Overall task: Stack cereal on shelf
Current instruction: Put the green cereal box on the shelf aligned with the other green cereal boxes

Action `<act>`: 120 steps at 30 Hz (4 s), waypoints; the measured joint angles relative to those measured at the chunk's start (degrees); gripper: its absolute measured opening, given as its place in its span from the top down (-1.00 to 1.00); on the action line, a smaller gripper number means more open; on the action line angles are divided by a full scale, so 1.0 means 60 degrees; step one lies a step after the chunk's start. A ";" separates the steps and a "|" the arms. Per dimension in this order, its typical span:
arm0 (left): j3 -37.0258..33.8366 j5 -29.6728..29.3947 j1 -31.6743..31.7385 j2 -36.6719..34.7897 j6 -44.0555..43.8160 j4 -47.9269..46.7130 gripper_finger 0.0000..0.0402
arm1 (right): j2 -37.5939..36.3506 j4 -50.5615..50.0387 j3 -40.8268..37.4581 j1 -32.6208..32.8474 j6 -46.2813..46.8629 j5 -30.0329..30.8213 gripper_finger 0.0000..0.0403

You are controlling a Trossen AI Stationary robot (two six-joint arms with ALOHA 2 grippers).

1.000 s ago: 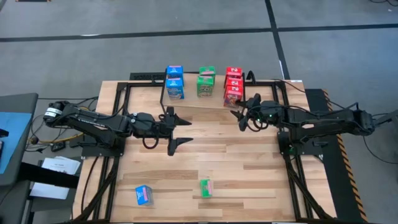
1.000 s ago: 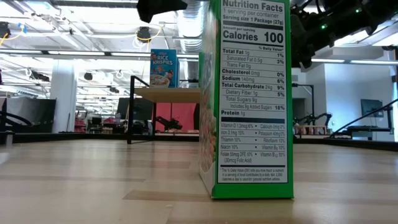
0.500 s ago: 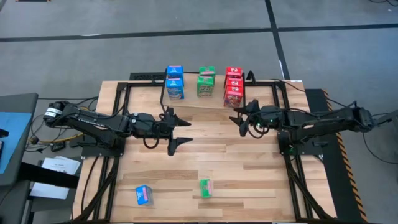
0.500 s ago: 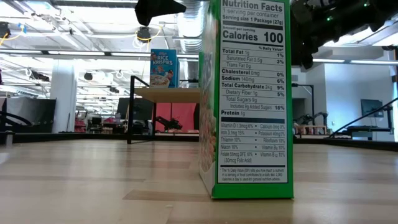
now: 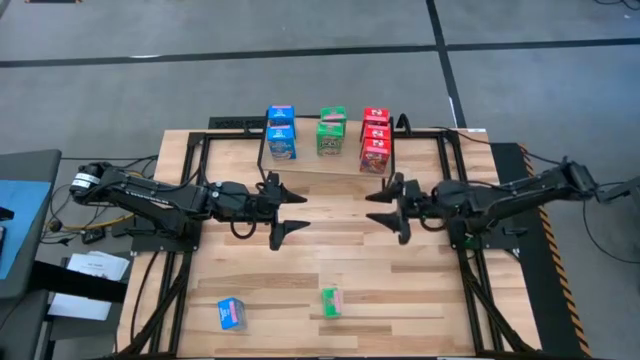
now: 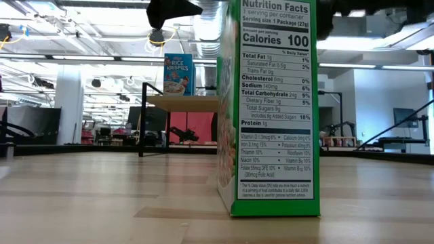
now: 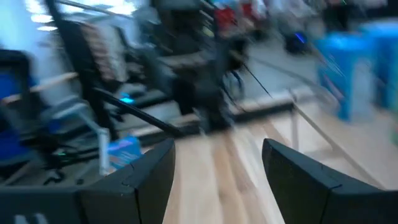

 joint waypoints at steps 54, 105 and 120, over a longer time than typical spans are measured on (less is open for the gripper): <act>0.2696 0.0249 0.0229 0.0000 0.0938 -0.6044 -0.52 | 0.0015 0.1181 0.0747 0.0614 -0.2883 0.0335 -0.32; 0.2687 -0.6743 0.1841 -0.0165 0.8835 -0.4755 -0.52 | 0.0022 0.0598 0.0972 -0.1454 -0.3687 0.0236 -0.32; 0.2685 -0.9845 0.0158 -0.0676 0.7264 -0.0300 -0.52 | -0.0296 -0.1626 0.1359 -0.3459 -0.5281 -0.3764 -0.32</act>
